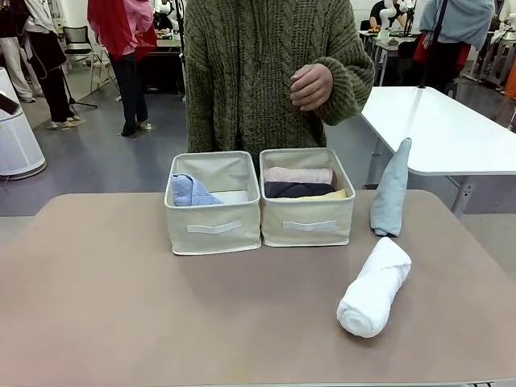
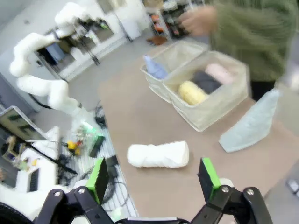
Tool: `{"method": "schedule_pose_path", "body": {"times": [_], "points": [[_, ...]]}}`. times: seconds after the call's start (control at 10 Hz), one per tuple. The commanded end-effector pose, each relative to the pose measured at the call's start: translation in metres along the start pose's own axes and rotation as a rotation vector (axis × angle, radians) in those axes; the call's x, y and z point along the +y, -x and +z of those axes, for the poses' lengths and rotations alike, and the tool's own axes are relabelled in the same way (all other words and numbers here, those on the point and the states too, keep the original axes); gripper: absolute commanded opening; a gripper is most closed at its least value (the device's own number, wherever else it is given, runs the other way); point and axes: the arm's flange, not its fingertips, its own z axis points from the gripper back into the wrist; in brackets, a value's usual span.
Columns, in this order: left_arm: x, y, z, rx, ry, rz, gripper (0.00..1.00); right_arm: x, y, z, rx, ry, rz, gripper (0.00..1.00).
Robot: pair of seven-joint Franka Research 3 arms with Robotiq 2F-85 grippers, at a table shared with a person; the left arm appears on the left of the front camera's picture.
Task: Sort the towels based on their folding style.
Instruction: Pick up another triangle-folded towel from the table and place it in the left Fabric basket.
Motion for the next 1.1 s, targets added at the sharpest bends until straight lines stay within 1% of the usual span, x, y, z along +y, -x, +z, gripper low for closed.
{"method": "schedule_pose_path", "body": {"times": [0.0,0.1,0.2,0.3,0.5,0.6,0.7,0.8,0.9,1.0], "points": [[0.027,0.039,0.033,-0.241,0.122,-0.039,1.0,-0.015,-0.021,-0.046,0.16,0.102,-0.09,1.0],[0.029,0.061,0.032,-0.233,0.095,-0.042,1.0,-0.031,-0.023,-0.068,0.231,0.157,-0.11,1.0],[0.039,0.083,0.026,-0.217,0.056,-0.05,1.0,-0.049,-0.027,-0.098,0.295,0.197,-0.126,1.0],[0.041,0.101,0.023,-0.241,0.056,-0.046,1.0,-0.059,-0.031,-0.123,0.333,0.236,-0.135,1.0],[0.04,0.124,0.021,-0.267,0.064,-0.021,1.0,-0.063,-0.043,-0.162,0.418,0.31,-0.13,1.0],[0.038,0.129,0.021,-0.265,0.073,-0.004,1.0,-0.059,-0.053,-0.176,0.424,0.352,-0.113,1.0],[0.038,0.131,0.018,-0.243,0.063,-0.004,1.0,-0.054,-0.057,-0.179,0.396,0.345,-0.09,1.0],[0.038,0.131,0.018,-0.243,0.063,-0.004,1.0,-0.071,-0.048,-0.17,0.399,0.297,-0.101,1.0],[0.038,0.131,0.018,-0.243,0.063,-0.004,1.0,-0.066,-0.058,-0.18,0.4,0.312,-0.089,1.0],[0.038,0.131,0.018,-0.243,0.063,-0.004,1.0,-0.043,-0.032,-0.109,0.367,0.166,-0.102,1.0]]}}
